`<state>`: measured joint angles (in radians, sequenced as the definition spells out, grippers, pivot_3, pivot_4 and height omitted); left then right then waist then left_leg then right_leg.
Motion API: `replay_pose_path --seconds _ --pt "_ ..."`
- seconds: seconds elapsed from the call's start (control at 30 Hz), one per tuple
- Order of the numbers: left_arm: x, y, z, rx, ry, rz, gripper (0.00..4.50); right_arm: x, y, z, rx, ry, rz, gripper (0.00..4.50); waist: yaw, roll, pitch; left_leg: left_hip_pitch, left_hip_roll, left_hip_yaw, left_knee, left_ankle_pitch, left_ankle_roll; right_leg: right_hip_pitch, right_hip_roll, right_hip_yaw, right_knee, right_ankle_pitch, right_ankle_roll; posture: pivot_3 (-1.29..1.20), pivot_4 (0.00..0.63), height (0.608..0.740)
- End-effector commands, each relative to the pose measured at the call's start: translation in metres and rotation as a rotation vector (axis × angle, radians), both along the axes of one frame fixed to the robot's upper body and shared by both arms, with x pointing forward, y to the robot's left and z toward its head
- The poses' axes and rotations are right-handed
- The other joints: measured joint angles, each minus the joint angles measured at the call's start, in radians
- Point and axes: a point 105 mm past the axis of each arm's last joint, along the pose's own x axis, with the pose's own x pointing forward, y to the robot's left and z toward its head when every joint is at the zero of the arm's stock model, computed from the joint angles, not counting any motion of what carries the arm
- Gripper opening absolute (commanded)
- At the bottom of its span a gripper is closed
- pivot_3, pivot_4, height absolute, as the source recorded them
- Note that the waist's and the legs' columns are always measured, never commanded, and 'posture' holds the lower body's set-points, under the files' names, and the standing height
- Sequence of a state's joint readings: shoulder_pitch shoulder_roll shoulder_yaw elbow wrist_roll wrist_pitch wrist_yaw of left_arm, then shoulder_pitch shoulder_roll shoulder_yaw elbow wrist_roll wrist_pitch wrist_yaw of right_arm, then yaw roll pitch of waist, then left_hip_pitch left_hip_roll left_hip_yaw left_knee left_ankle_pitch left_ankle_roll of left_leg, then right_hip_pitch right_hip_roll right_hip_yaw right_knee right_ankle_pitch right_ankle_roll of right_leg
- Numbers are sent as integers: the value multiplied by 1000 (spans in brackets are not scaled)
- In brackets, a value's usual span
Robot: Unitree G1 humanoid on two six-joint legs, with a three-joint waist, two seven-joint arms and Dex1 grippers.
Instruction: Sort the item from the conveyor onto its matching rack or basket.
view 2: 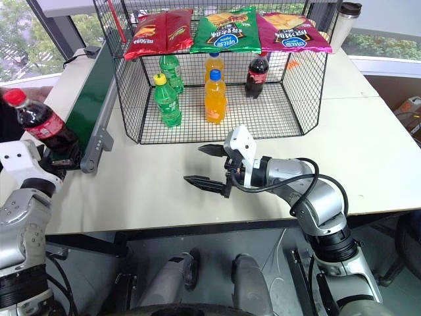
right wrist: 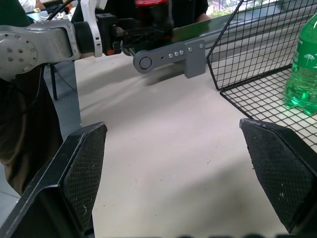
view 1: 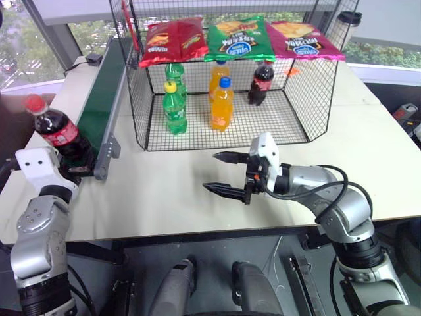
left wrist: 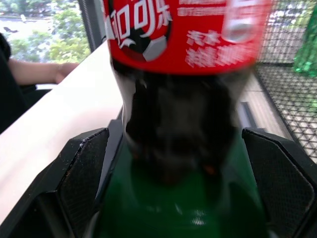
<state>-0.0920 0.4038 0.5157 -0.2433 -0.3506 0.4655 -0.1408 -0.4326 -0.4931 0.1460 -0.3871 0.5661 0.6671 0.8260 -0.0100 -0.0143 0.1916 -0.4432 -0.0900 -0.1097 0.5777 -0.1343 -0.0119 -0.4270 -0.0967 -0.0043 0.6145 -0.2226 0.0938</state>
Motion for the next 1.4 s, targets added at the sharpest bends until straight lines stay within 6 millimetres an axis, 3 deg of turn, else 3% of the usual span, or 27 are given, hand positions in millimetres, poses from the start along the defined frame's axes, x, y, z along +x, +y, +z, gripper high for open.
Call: replay_pose_path --seconds 0.03,0.13,0.3,0.53,0.63,0.77,0.83,1.03,1.17,1.4 --pt "1 -2 2 46 2 -12 3991 -1 -3 10 11 -60 -7 4500 0 0 0 0 0 0 0 0 0 0 0 0 0 0 0 0 150 738" --pt "-1 -10 13 21 -68 -66 3014 0 -4 10 8 -63 -11 4500 2 0 0 0 0 0 0 0 0 0 0 0 0 0 0 0 150 738" --pt "0 -22 37 -6 -162 -171 3009 -1 -5 8 2 -64 -9 4500 4 0 0 0 0 0 0 0 0 0 0 0 0 0 0 0 150 738" --pt "6 -24 69 -23 -215 -260 3009 -2 -6 8 -2 -66 -4 4500 0 -1 1 -1 0 -1 0 0 0 -1 0 -1 0 0 0 0 150 738" --pt "12 -57 81 12 -190 -471 3009 0 -8 13 4 -76 -15 4500 -1 -1 1 -1 0 0 0 0 0 -1 0 -1 0 0 0 0 150 738" --pt "20 -106 78 61 -146 -702 3009 14 -15 37 129 -44 -90 4500 3 -1 1 -1 0 0 0 0 0 0 0 -1 0 0 0 0 150 738" --pt "21 -144 65 103 -94 -886 3009 17 -17 47 152 -52 -105 4500 3 -1 1 -1 0 0 1 0 0 0 0 0 0 0 0 0 150 738" --pt "14 -215 28 222 -1 -1230 3009 18 -19 61 171 -81 -130 4500 -3 0 1 -1 0 1 -2 0 1 -2 0 0 -1 0 0 0 150 738" --pt "14 -236 15 282 -1 -1318 3009 16 -20 65 173 -92 -136 4500 -4 0 1 -1 0 2 -2 0 1 -2 0 1 -1 0 0 0 150 738" --pt "17 -270 9 315 -38 -1421 3009 18 -19 69 176 -113 -158 4500 3 0 1 -2 -1 1 0 0 1 -1 0 0 -1 0 0 0 150 738"
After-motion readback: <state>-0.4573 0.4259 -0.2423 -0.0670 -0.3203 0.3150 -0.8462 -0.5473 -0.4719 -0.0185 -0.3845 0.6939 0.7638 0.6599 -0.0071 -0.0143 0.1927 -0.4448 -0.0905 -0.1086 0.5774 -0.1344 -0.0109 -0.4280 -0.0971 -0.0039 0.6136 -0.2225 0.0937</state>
